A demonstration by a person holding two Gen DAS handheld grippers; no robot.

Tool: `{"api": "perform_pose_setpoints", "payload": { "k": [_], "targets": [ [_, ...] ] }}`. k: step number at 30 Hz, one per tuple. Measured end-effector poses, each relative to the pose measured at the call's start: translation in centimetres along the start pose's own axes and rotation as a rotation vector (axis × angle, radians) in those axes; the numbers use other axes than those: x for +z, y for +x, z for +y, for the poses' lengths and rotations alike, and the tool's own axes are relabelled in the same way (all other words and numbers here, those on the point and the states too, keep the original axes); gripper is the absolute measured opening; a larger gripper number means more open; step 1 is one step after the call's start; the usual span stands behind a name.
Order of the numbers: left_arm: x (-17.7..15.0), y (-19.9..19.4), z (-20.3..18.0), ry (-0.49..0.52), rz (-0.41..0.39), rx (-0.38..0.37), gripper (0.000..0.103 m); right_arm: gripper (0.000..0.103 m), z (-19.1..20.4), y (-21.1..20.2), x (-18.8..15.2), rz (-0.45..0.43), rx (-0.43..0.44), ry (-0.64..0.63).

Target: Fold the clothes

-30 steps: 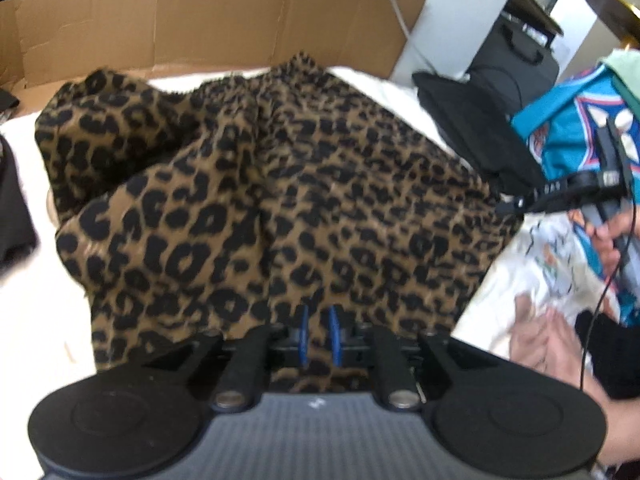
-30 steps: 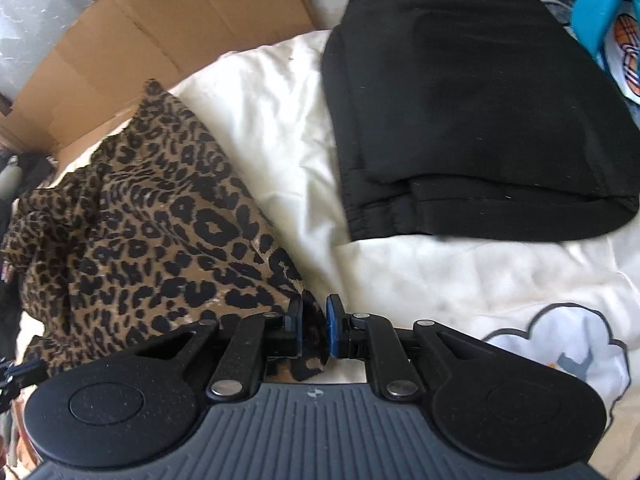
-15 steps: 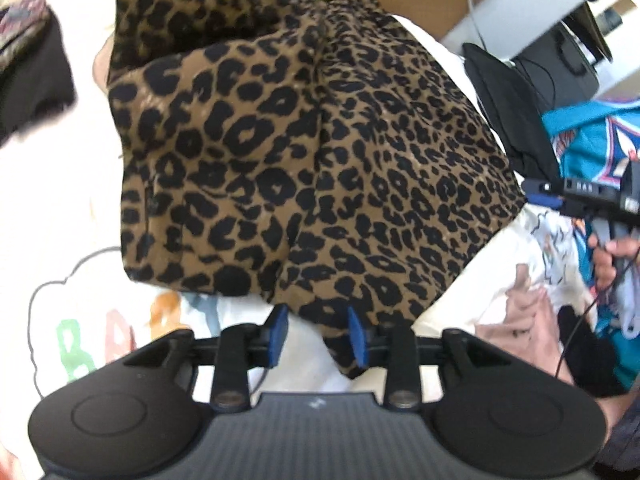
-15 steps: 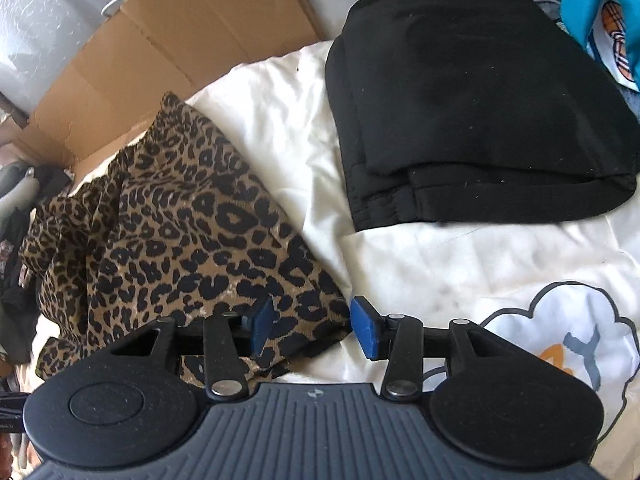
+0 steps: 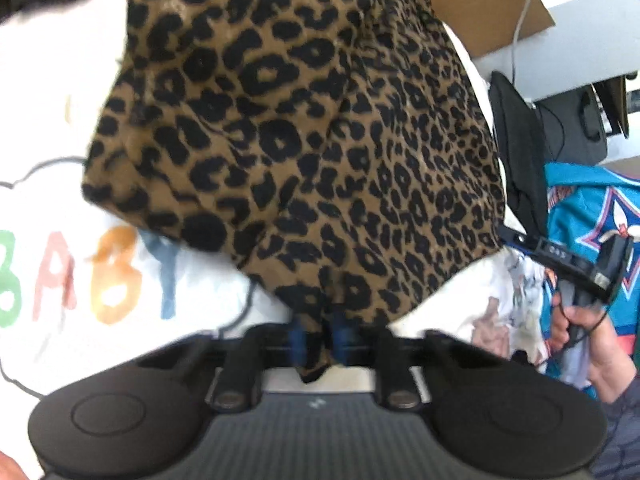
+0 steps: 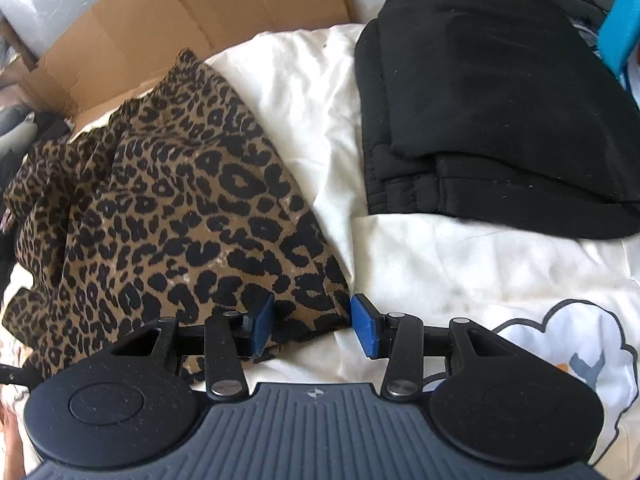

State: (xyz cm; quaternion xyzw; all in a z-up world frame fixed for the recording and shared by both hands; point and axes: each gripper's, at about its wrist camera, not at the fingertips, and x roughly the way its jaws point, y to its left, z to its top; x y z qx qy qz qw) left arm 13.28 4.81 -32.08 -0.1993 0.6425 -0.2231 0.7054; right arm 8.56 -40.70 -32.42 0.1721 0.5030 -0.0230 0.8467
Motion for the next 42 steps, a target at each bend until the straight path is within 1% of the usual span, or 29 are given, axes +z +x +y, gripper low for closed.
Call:
{"api": "perform_pose_setpoints", "payload": {
  "k": [1, 2, 3, 4, 6, 12, 18, 26, 28, 31, 32, 34, 35, 38, 42],
  "targets": [
    [0.0, 0.0, -0.2, 0.008, 0.003, -0.007, 0.004, 0.023, 0.0, 0.0, 0.1, 0.004, 0.001, -0.006],
    [0.0, 0.0, -0.4, 0.015, 0.006, -0.014, 0.003, 0.013, -0.2, -0.2, 0.2, 0.009, 0.012, -0.004],
    [0.0, -0.1, -0.5, 0.019, 0.01, -0.03, 0.003, 0.01, -0.3, -0.4, 0.3, 0.009, 0.027, -0.002],
    [0.0, -0.3, -0.6, 0.014, 0.014, -0.064, 0.003, 0.009, -0.4, -0.8, 0.4, 0.007, 0.036, -0.007],
    [0.0, -0.7, -1.1, 0.013, 0.018, -0.116, 0.003, 0.008, -0.3, -1.4, 0.6, 0.001, 0.038, -0.017],
    [-0.2, -1.2, -2.5, 0.05, 0.043, -0.203, 0.003, 0.008, 0.2, -3.7, 2.1, -0.043, 0.011, -0.035],
    [-0.3, -1.2, -3.5, 0.078, 0.053, -0.236, 0.003, 0.007, -0.1, -6.0, 4.0, -0.1, -0.03, -0.033],
    [-1.4, 0.0, -4.5, 0.095, 0.083, -0.27, 0.003, 0.007, -0.1, -7.0, 5.2, -0.141, -0.082, -0.036],
    [-1.5, 0.4, -4.5, 0.099, 0.095, -0.263, 0.004, 0.007, -0.1, -6.9, 5.1, -0.146, -0.102, -0.037],
    [-2.0, 1.3, -4.0, 0.147, 0.148, -0.205, 0.005, 0.007, -0.6, -5.9, 5.0, -0.131, -0.133, -0.01],
    [-2.0, 1.3, -4.0, 0.161, 0.154, -0.2, 0.006, 0.008, -0.8, -5.6, 4.9, -0.122, -0.145, 0.002],
    [-2.1, 1.1, -4.0, 0.186, 0.163, -0.194, 0.011, 0.009, -1.4, -5.1, 4.5, -0.103, -0.172, 0.027],
    [-2.1, 0.6, -3.8, 0.192, 0.156, -0.202, 0.014, 0.009, -1.6, -5.0, 4.3, -0.098, -0.184, 0.041],
    [-1.6, -1.0, -3.1, 0.198, 0.115, -0.202, 0.014, 0.01, -1.8, -5.2, 4.0, -0.099, -0.201, 0.065],
    [-0.2, -2.7, -2.6, 0.193, 0.043, -0.125, 0.014, 0.01, -2.2, -5.7, 3.4, -0.116, -0.15, 0.121]
  ]
}}
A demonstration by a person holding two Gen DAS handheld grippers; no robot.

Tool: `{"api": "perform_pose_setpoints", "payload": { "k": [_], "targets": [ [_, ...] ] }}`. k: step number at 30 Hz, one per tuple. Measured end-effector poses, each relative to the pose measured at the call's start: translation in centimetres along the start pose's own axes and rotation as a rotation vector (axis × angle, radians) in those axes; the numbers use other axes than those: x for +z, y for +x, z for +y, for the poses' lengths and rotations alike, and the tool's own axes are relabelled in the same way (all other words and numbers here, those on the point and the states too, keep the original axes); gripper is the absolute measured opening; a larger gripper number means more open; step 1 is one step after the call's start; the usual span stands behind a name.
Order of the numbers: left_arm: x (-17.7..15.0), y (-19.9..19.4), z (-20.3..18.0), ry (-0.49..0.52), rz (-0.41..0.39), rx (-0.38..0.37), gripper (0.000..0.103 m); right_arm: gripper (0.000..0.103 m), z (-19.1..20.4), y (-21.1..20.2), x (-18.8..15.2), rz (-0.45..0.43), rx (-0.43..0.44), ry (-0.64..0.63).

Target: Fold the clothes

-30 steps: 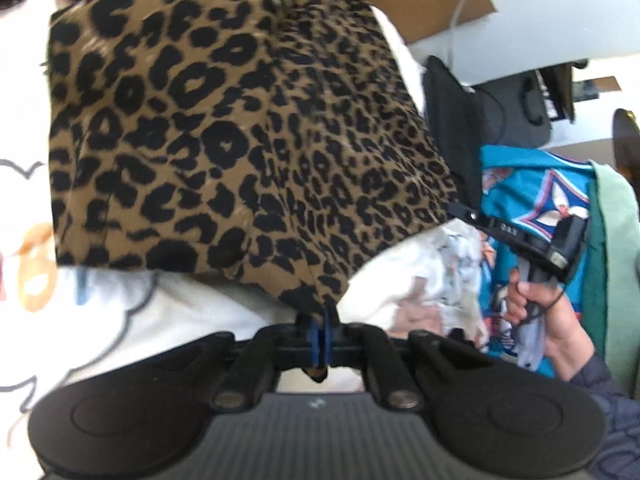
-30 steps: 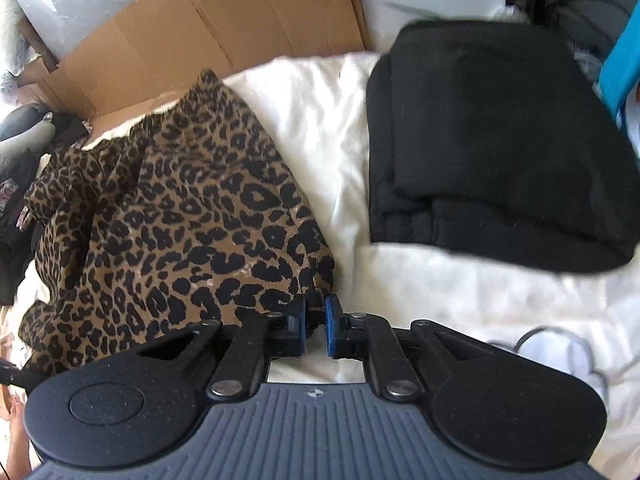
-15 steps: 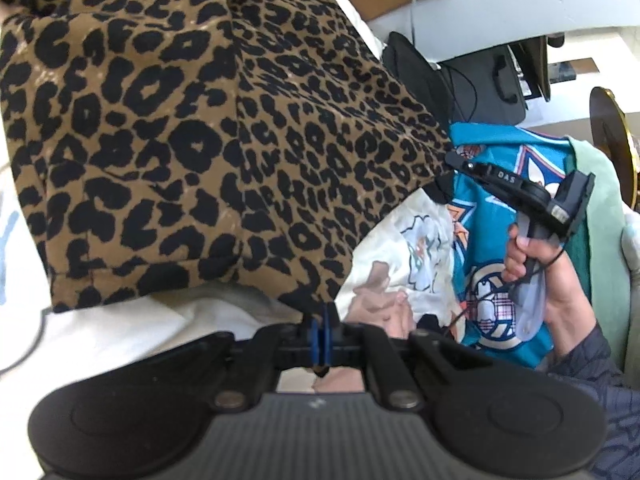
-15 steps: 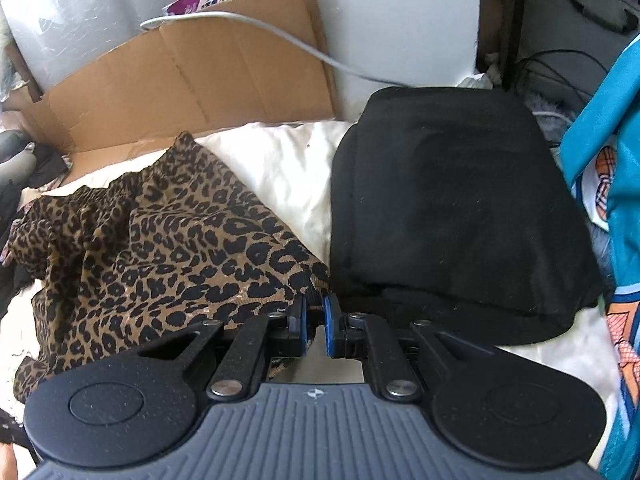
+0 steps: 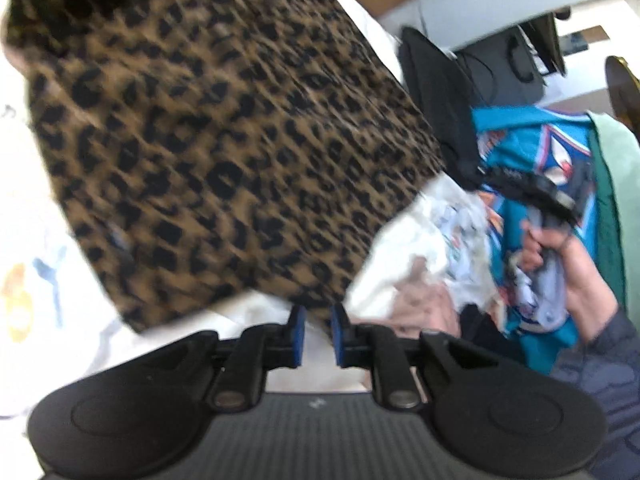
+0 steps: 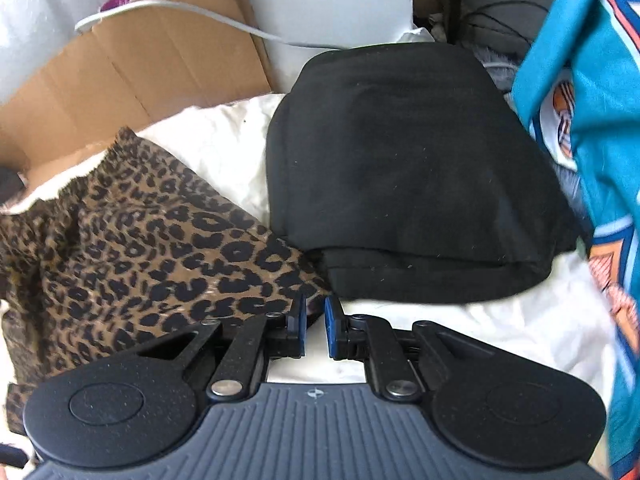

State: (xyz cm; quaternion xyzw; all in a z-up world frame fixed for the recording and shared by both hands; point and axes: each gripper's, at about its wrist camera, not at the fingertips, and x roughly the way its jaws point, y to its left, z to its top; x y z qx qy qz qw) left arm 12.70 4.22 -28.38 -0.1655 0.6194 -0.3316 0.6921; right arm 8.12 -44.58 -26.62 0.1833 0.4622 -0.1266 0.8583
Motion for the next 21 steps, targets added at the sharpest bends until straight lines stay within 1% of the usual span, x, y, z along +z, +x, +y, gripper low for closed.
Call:
{"api": "perform_pose_setpoints", "payload": {
  "k": [3, 6, 8, 10, 12, 13, 16, 17, 18, 19, 21],
  "targets": [
    [0.6, -1.4, 0.9, -0.01, -0.069, 0.076, 0.014, 0.01, 0.6, -0.3, -0.4, 0.0, 0.039, 0.005],
    [1.6, -2.6, 1.9, -0.032, -0.152, 0.174, 0.014, 0.01, 1.5, -0.3, -0.7, 0.005, 0.073, -0.009],
    [2.0, -3.4, 3.1, -0.053, -0.191, 0.21, 0.014, 0.01, 2.0, -0.4, -0.9, 0.011, 0.088, -0.023],
    [2.4, -3.9, 4.4, -0.077, -0.22, 0.243, 0.02, 0.01, 2.4, -0.4, -0.9, 0.016, 0.097, -0.036],
    [2.9, -4.4, 5.7, -0.101, -0.247, 0.273, 0.032, 0.01, 2.7, -0.4, -0.9, 0.02, 0.108, -0.041],
    [3.1, -4.6, 6.2, -0.112, -0.263, 0.285, 0.035, 0.01, 2.9, -0.4, -1.0, 0.023, 0.113, -0.042],
    [3.9, -5.2, 7.3, -0.114, -0.323, 0.286, 0.044, 0.011, 3.3, -0.3, -1.2, 0.036, 0.127, -0.044],
    [4.3, -5.2, 7.7, -0.114, -0.338, 0.301, 0.051, 0.011, 3.4, -0.3, -1.4, 0.041, 0.133, -0.045],
    [4.6, -5.2, 8.0, -0.115, -0.353, 0.317, 0.055, 0.011, 3.5, -0.3, -1.6, 0.044, 0.139, -0.047],
    [4.9, -5.2, 8.4, -0.116, -0.367, 0.325, 0.056, 0.011, 3.6, -0.3, -1.8, 0.046, 0.147, -0.047],
    [5.5, -4.9, 9.4, -0.126, -0.379, 0.307, 0.057, 0.011, 3.7, -0.4, -2.2, 0.053, 0.159, -0.048]
  ]
}}
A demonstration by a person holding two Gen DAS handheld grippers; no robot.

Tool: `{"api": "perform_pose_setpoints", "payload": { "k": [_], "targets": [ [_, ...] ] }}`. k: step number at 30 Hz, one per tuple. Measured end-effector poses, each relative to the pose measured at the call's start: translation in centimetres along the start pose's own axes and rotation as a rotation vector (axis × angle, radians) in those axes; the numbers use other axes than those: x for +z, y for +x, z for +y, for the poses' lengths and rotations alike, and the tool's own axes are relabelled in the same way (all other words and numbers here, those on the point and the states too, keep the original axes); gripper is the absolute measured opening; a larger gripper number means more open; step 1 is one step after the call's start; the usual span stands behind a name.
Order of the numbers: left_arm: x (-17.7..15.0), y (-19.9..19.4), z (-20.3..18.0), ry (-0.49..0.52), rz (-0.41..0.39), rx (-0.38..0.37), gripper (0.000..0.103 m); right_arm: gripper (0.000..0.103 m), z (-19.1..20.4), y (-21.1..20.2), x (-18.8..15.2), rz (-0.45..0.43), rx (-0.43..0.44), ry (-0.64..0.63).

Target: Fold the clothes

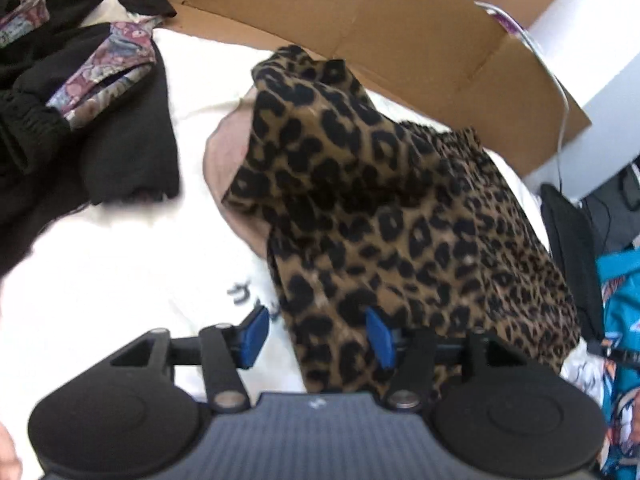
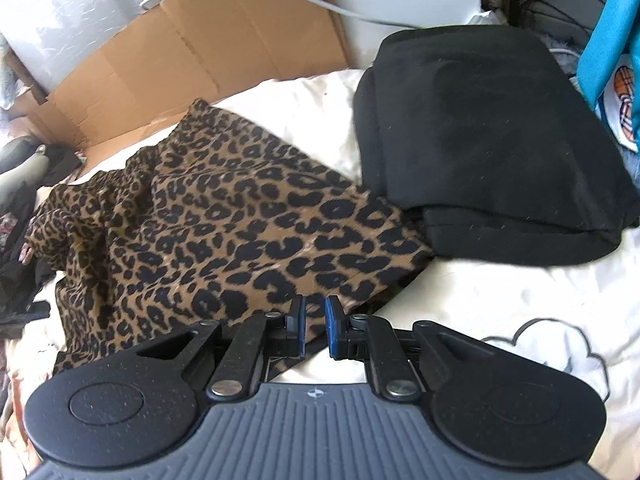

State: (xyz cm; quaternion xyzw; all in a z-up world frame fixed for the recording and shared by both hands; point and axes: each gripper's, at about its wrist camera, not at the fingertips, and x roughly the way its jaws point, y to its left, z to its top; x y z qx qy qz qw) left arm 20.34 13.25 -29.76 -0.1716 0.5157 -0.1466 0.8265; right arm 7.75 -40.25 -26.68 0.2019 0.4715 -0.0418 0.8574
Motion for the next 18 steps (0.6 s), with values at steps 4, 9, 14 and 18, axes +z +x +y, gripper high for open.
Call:
{"api": "perform_pose_setpoints", "payload": {
  "k": [4, 9, 14, 18],
  "targets": [
    [0.6, 1.8, 0.6, -0.012, -0.005, -0.012, 0.055, 0.011, 0.2, 0.1, -0.5, 0.012, 0.007, -0.002],
    [0.8, 3.7, 0.5, -0.048, 0.005, -0.034, 0.052, 0.011, 0.5, 0.1, -1.0, 0.033, 0.023, 0.009],
    [1.0, 4.9, 0.0, -0.1, 0.109, -0.086, 0.003, 0.011, 1.0, 0.0, -1.7, 0.003, 0.099, 0.067],
    [1.3, 4.5, -0.7, -0.12, 0.162, -0.043, 0.002, 0.011, 2.0, 0.0, -2.1, -0.013, 0.165, 0.061]
  ]
}}
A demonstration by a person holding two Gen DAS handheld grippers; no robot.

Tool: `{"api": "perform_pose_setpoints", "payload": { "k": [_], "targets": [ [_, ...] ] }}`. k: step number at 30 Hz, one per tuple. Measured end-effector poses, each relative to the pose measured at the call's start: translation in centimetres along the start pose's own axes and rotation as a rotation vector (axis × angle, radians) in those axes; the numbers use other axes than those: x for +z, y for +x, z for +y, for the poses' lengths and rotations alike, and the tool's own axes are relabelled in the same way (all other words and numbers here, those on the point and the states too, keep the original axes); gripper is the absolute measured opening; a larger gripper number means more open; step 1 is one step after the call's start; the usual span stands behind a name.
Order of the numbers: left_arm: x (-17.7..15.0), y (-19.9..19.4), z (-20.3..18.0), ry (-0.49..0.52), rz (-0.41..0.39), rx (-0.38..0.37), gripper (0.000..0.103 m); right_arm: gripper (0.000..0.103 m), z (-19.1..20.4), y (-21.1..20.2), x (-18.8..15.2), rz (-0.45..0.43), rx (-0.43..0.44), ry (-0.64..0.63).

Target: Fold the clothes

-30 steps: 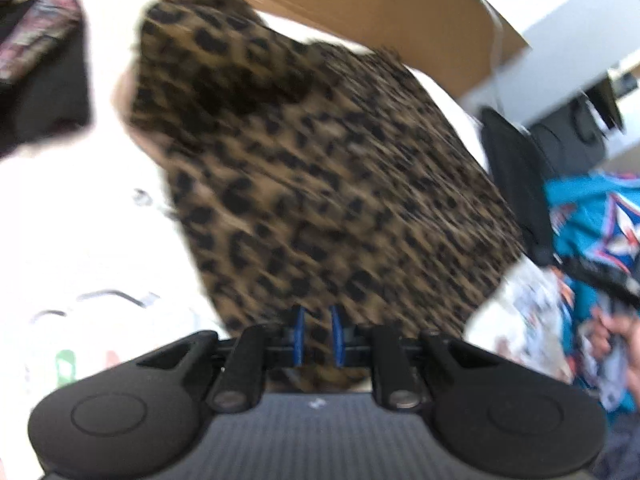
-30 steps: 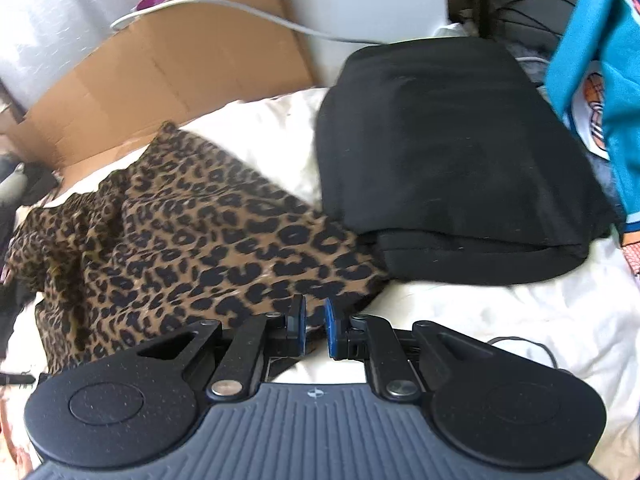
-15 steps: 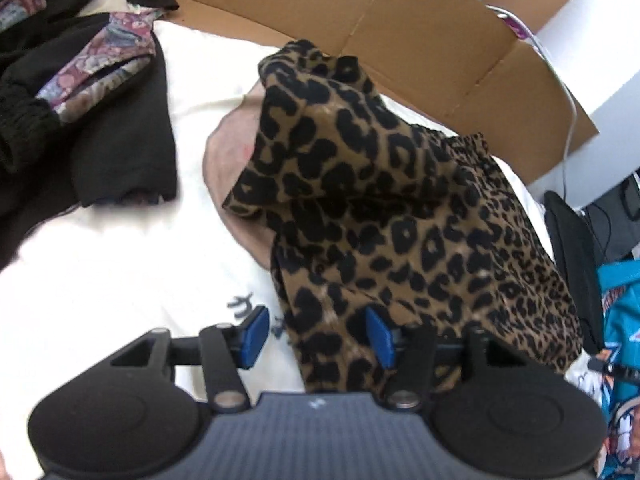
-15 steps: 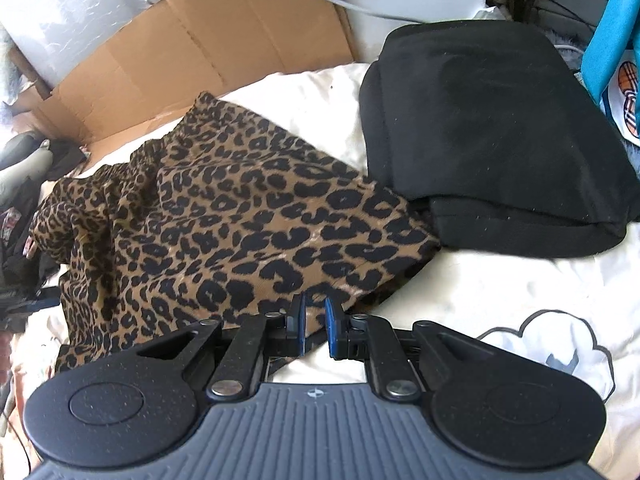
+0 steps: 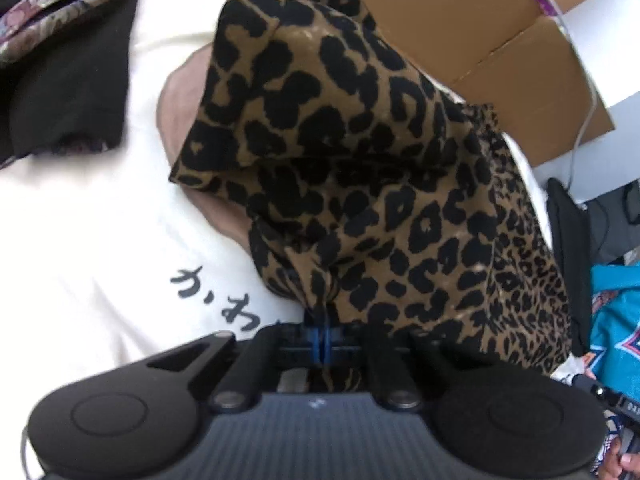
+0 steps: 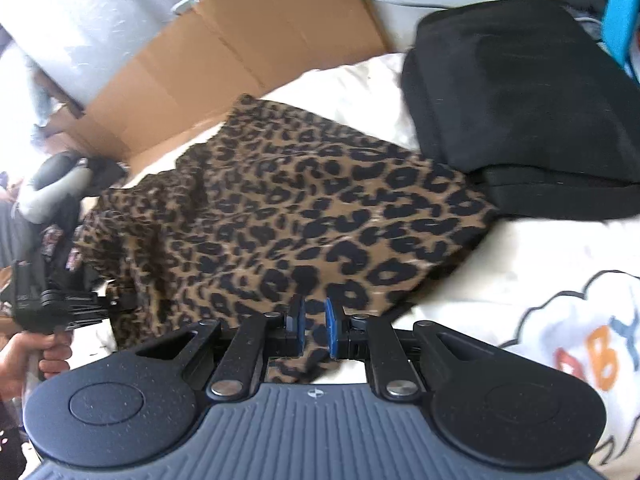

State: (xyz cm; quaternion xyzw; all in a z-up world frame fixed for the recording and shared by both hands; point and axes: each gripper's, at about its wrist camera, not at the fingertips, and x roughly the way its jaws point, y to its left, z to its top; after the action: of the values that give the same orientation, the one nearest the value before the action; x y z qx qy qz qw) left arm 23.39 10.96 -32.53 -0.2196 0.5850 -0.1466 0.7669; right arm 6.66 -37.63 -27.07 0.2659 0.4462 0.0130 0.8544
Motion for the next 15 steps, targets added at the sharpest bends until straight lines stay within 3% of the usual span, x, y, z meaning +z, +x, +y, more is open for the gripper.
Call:
{"api": "perform_pose_setpoints", "payload": {
  "k": [8, 10, 12, 15],
  "targets": [
    [0.5, -3.6, -3.0, -0.012, 0.06, 0.174, 0.002, 0.011, 1.4, 0.8, -0.7, 0.018, 0.122, 0.006],
    [0.5, -4.3, -3.6, -0.032, 0.056, 0.206, 0.002, 0.017, 1.8, 0.5, -0.9, 0.016, 0.156, -0.001],
    [0.3, -5.0, -4.4, -0.025, 0.051, 0.238, 0.002, 0.033, 2.0, 0.0, -1.1, 0.006, 0.179, -0.016],
    [-0.1, -6.0, -5.2, -0.028, 0.031, 0.271, 0.002, 0.033, 2.3, -0.6, -1.2, 0.0, 0.205, -0.032]
  ]
}}
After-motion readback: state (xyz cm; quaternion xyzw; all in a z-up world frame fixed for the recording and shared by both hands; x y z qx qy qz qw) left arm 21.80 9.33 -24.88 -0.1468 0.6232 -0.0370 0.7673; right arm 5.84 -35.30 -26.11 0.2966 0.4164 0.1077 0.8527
